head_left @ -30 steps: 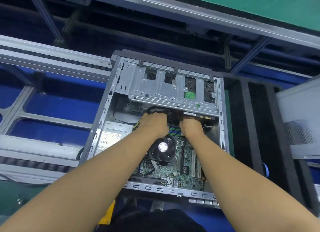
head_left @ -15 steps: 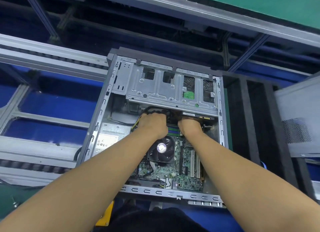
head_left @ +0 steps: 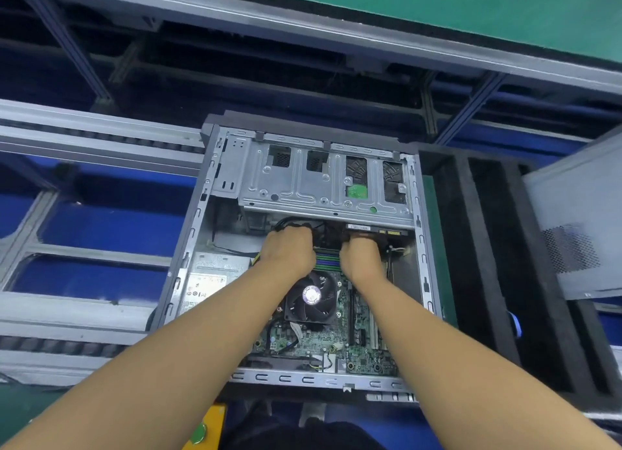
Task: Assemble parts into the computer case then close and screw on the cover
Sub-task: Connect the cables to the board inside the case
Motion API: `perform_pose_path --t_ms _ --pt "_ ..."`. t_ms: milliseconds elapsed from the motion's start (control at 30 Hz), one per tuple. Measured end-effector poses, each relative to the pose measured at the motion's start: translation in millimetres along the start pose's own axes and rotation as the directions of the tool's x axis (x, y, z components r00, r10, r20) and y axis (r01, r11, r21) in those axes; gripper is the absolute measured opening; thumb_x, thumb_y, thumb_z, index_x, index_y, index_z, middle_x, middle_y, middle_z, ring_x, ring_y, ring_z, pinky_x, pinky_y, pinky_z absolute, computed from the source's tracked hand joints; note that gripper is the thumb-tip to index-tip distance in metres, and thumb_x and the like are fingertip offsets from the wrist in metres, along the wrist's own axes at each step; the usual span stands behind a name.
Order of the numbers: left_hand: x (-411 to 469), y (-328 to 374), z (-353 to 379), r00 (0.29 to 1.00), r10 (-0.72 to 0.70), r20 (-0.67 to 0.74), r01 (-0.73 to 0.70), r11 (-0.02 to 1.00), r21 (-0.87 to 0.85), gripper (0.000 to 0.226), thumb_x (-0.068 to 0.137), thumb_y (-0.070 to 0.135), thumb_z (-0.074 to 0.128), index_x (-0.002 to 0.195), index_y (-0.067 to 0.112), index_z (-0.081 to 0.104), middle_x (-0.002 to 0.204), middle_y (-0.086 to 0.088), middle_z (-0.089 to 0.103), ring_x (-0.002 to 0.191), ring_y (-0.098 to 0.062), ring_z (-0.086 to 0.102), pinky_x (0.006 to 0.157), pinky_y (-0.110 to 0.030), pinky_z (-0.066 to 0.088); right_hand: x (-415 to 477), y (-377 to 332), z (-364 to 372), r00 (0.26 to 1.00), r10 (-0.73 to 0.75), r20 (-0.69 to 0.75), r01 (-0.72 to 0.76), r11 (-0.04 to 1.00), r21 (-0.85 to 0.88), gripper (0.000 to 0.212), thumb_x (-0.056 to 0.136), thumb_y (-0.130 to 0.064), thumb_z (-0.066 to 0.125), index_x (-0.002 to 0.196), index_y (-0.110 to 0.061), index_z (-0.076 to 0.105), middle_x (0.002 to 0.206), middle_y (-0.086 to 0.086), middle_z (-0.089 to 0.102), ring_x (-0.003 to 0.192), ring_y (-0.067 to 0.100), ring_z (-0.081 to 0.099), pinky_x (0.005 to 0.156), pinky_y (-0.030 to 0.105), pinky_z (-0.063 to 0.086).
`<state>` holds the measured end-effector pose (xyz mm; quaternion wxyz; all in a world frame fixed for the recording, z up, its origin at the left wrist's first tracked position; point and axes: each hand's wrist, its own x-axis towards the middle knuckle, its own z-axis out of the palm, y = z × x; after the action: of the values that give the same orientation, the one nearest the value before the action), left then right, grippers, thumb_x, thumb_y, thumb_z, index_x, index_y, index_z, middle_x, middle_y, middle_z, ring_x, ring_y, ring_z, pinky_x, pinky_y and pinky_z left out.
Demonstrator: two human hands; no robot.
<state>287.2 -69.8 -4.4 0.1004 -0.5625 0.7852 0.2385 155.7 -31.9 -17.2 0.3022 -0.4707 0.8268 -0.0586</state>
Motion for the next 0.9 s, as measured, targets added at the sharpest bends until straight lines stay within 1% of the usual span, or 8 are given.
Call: perform_pose_path --t_ms 67,100,233,433,633,733,800,900 --pt "-4 -1 -2 1.0 -0.003 -0.012 0.003 1.0 0.009 0.008 0.093 0.016 0.05 0.096 0.014 0.057 0.102 -0.008 0.065 0.085 -0.027 0.057 0.075 -0.032 0.04 -11 -2 2 1.0 0.003 -0.001 -0.003 1.0 -0.004 0.027 0.103 0.0 0.042 0.093 0.007 0.066 0.093 0.024 0.062 0.103 0.041 0.064 0.082 0.039 0.049" --pt "-6 -2 -4 1.0 -0.009 -0.011 0.009 1.0 0.012 0.014 0.093 0.015 0.049 0.102 0.013 0.06 0.105 -0.009 0.065 0.089 -0.028 0.059 0.073 -0.032 0.04 -16 -4 2 1.0 -0.013 -0.006 0.013 1.0 -0.023 0.023 0.101 0.002 0.042 0.096 0.006 0.064 0.1 0.024 0.061 0.108 0.041 0.059 0.087 0.04 0.048" --pt "-15 0 -8 0.999 -0.044 0.003 0.043 0.999 0.012 0.032 0.093 0.011 0.047 0.122 0.012 0.06 0.115 -0.01 0.063 0.099 -0.03 0.062 0.07 -0.033 0.045 -32 -3 -4 0.995 -0.063 0.073 0.064 0.998 -0.012 0.031 0.095 0.001 0.048 0.126 0.001 0.051 0.135 0.019 0.041 0.128 0.034 0.038 0.106 0.039 0.037" --pt "-44 7 1 0.975 0.029 -0.219 -0.045 0.997 -0.066 0.036 0.098 0.025 0.044 0.128 0.026 0.064 0.117 -0.002 0.07 0.099 -0.025 0.066 0.081 -0.037 0.055 -62 6 -23 0.959 -0.178 0.222 0.196 0.978 -0.066 0.039 0.099 -0.007 0.052 0.138 -0.001 0.049 0.145 0.017 0.043 0.126 0.033 0.051 0.103 0.037 0.044" --pt "-59 42 2 0.876 0.122 -0.468 -0.196 0.974 -0.114 0.028 0.097 0.025 0.049 0.115 0.029 0.07 0.11 0.007 0.071 0.1 -0.019 0.064 0.082 -0.037 0.053 -84 24 -53 0.937 -0.348 0.018 0.344 0.933 0.103 0.046 0.095 0.005 0.046 0.138 -0.009 0.054 0.136 0.011 0.052 0.12 0.029 0.054 0.1 0.037 0.045" --pt "-60 82 -5 0.853 0.169 -0.494 -0.336 0.902 -0.272 0.025 0.095 0.015 0.048 0.103 0.029 0.068 0.098 0.011 0.066 0.089 -0.012 0.059 0.076 -0.032 0.048 -93 41 -75 0.935 -0.339 -0.1 0.353 0.884 0.307 0.042 0.097 0.003 0.041 0.128 -0.017 0.061 0.125 0.004 0.061 0.101 0.017 0.057 0.084 0.024 0.045" --pt "-60 108 -9 0.839 0.17 -0.517 -0.395 0.844 -0.364 0.025 0.094 0.011 0.048 0.097 0.027 0.066 0.094 0.012 0.065 0.086 -0.006 0.056 0.075 -0.025 0.042 -99 55 -88 0.931 -0.303 -0.201 0.362 0.829 0.426 0.035 0.097 0.001 0.039 0.114 -0.019 0.063 0.113 -0.001 0.062 0.089 0.01 0.055 0.073 0.015 0.04" --pt "-59 145 -10 0.822 0.24 -0.517 -0.469 0.8 -0.374 0.025 0.093 0.011 0.048 0.093 0.029 0.065 0.093 0.018 0.061 0.09 0.006 0.053 0.074 -0.008 0.036 -103 84 -105 0.926 -0.245 -0.285 0.361 0.793 0.491 0.029 0.096 -0.001 0.041 0.108 -0.013 0.065 0.112 0.001 0.06 0.096 0.015 0.057 0.081 0.022 0.044"
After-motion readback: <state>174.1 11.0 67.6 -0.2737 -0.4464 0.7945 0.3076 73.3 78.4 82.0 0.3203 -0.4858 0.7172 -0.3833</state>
